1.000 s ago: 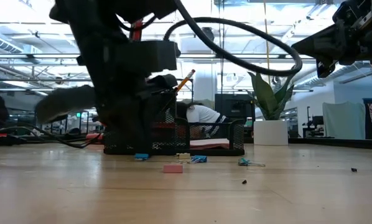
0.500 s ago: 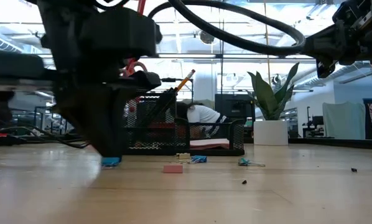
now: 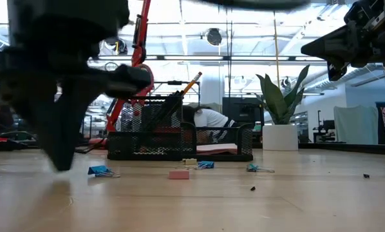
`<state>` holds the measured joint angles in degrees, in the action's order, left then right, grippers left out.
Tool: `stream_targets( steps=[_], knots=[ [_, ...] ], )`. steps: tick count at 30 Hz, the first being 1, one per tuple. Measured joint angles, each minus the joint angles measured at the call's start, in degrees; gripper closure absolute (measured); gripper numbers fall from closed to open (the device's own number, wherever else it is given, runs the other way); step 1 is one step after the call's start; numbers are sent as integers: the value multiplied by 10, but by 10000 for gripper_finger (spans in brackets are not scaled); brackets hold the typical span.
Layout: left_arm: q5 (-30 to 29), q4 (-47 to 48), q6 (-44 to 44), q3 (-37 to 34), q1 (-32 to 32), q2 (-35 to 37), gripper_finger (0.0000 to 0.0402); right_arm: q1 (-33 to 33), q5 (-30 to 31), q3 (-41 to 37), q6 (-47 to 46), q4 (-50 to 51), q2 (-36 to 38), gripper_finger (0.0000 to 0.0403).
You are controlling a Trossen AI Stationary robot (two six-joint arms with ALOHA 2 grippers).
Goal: Pick and place office supplies into organizer
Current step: Put the blue binder clip into the black desk organizer
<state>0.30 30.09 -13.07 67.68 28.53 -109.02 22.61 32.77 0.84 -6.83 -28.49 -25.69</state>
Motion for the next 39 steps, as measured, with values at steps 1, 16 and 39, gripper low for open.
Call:
stream_targets(
  steps=[1, 16, 39],
  knots=[
    [-8, 0, -6, 0, -1, 5, 393, 0, 0, 0, 0, 0, 0, 403],
    [36, -35, 72, 2, -41, 22, 292, 0, 1, 0, 0, 0, 0, 402],
    [21, -52, 151, 2, -32, -7, 238, 0, 2, 0, 0, 0, -1, 399]
  ],
)
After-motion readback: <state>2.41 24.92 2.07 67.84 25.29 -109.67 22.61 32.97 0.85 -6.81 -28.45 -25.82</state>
